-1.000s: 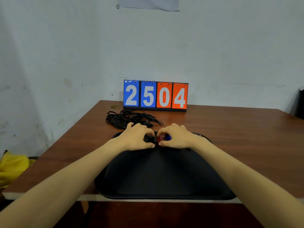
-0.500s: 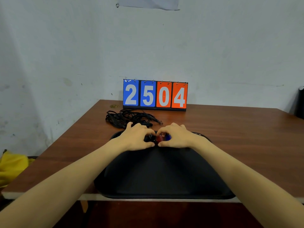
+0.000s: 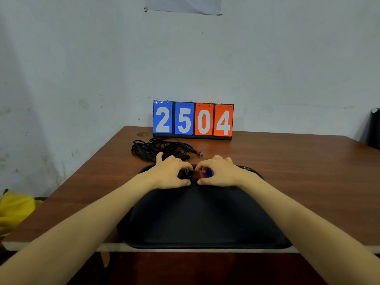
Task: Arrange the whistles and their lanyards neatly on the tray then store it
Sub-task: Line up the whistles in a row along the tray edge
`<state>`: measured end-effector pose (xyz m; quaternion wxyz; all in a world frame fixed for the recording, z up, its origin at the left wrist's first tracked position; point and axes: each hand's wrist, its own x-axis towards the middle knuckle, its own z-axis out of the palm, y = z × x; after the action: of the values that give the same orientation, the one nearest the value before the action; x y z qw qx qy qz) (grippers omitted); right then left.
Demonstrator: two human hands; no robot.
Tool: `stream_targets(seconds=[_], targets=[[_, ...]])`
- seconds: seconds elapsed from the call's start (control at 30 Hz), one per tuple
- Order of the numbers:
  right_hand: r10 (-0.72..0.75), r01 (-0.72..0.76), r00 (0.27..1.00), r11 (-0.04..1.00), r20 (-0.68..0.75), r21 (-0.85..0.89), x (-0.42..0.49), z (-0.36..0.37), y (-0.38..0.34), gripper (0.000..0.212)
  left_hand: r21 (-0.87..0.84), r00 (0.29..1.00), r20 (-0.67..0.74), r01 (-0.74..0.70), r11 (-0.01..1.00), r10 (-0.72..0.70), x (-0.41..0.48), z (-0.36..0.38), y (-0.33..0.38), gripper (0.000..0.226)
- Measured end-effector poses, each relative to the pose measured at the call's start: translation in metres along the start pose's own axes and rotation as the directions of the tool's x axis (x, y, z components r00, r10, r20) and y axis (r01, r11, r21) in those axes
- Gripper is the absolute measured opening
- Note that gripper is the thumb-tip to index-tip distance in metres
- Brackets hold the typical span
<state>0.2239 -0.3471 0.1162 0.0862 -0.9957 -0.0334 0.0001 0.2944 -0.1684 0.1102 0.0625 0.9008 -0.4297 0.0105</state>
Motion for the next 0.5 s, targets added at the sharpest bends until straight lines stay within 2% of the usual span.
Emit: stream_targets(seconds=[0.3,0.5], targets=[[0.012,-0.012,1.0,1.0,-0.017,0.0,-0.003,-0.002,-0.003,0.051,-0.066,0.998,-0.059,0.0,0.998,-0.004,-0.01,-0.006,-0.003,0.062],[0.036,-0.018,0.972,0.997,-0.232,0.08,-0.002,-0.015,-0.012,0.035,-0.237,0.98,-0.156,0.086,0.968,-0.126,-0.022,-0.015,-0.028,0.046]])
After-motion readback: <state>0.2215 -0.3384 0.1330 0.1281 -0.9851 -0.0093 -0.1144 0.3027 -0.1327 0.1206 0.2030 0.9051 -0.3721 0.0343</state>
